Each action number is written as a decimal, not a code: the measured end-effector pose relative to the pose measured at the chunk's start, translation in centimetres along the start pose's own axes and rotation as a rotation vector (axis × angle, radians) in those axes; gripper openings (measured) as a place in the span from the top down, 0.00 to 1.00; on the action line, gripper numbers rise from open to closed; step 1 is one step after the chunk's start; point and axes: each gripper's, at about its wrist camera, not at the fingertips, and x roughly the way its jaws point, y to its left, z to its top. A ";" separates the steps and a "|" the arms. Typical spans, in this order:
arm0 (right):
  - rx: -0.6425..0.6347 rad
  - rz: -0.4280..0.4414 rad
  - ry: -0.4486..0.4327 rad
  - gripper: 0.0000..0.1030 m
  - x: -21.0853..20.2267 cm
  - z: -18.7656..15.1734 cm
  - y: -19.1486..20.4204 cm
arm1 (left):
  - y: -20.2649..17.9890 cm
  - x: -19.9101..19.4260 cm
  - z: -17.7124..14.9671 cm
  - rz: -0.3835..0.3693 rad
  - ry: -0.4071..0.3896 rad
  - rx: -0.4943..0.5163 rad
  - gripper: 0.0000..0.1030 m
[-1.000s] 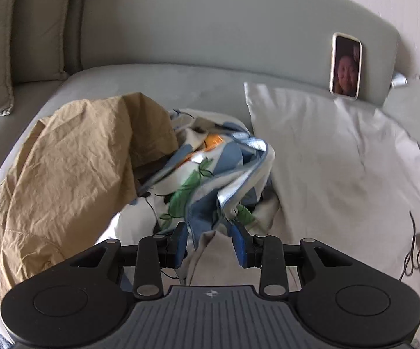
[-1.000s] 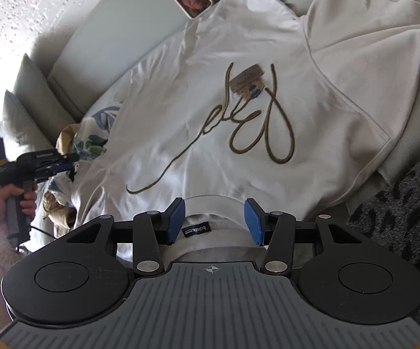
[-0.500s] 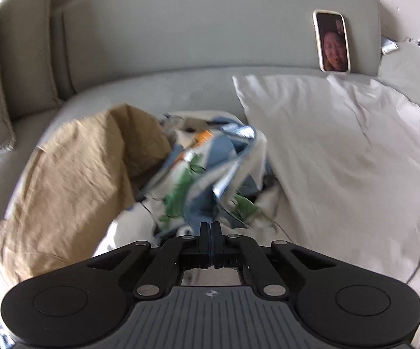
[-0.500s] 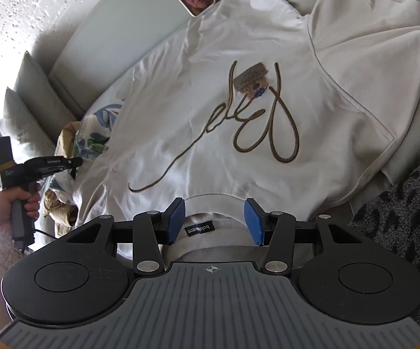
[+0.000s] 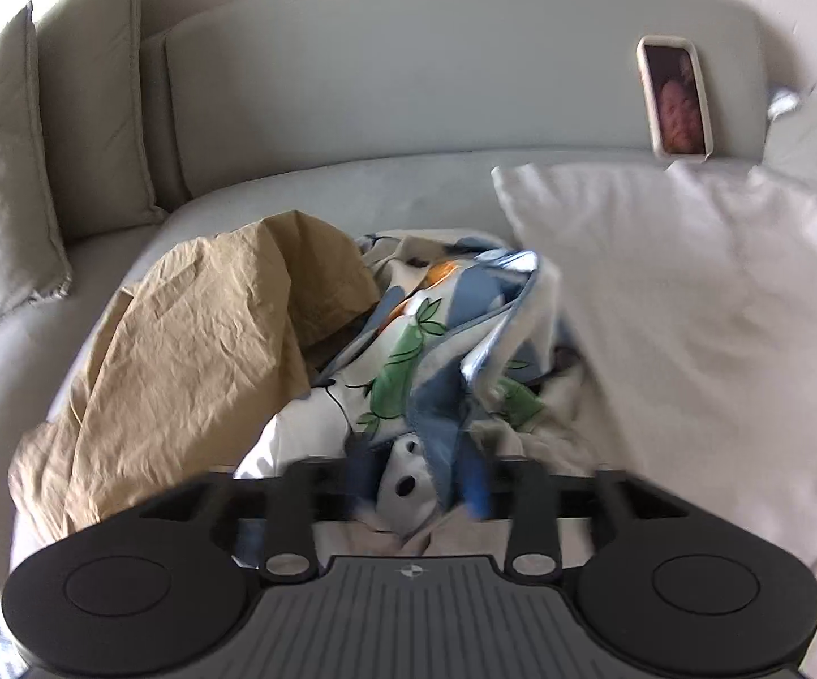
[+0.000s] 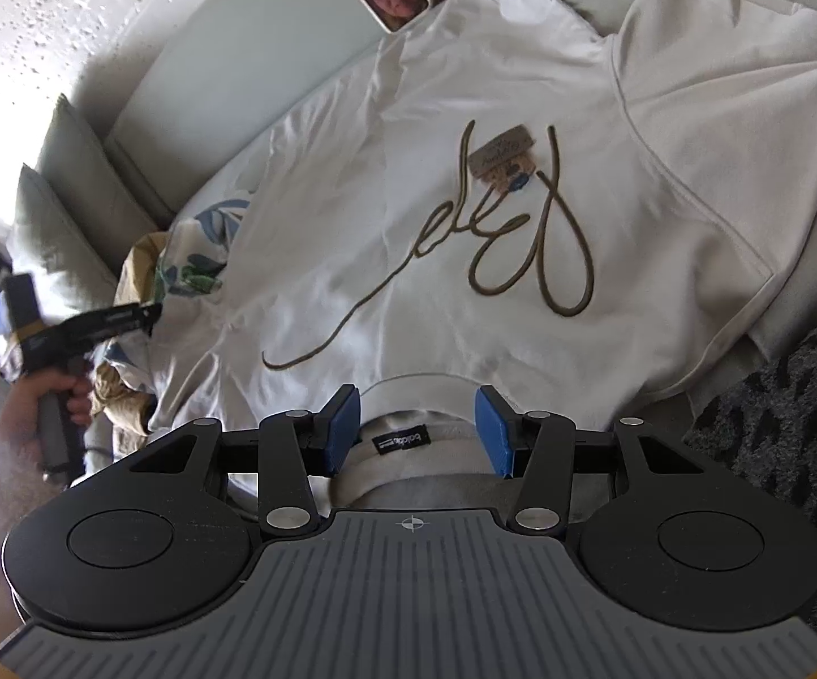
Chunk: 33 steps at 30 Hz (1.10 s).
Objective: Fold clothes
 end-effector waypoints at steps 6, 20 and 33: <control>-0.009 0.012 0.016 0.50 0.4 -0.3 0.6 | 1.7 0.8 1.4 -0.101 0.040 -0.135 0.65; 0.002 -0.008 0.022 0.50 0.5 -0.4 -0.1 | -1.3 3.2 1.5 -0.091 0.109 0.007 0.71; 0.012 -0.006 0.033 0.50 0.8 -0.6 -0.3 | -2.5 2.5 1.1 0.111 -0.033 0.191 0.99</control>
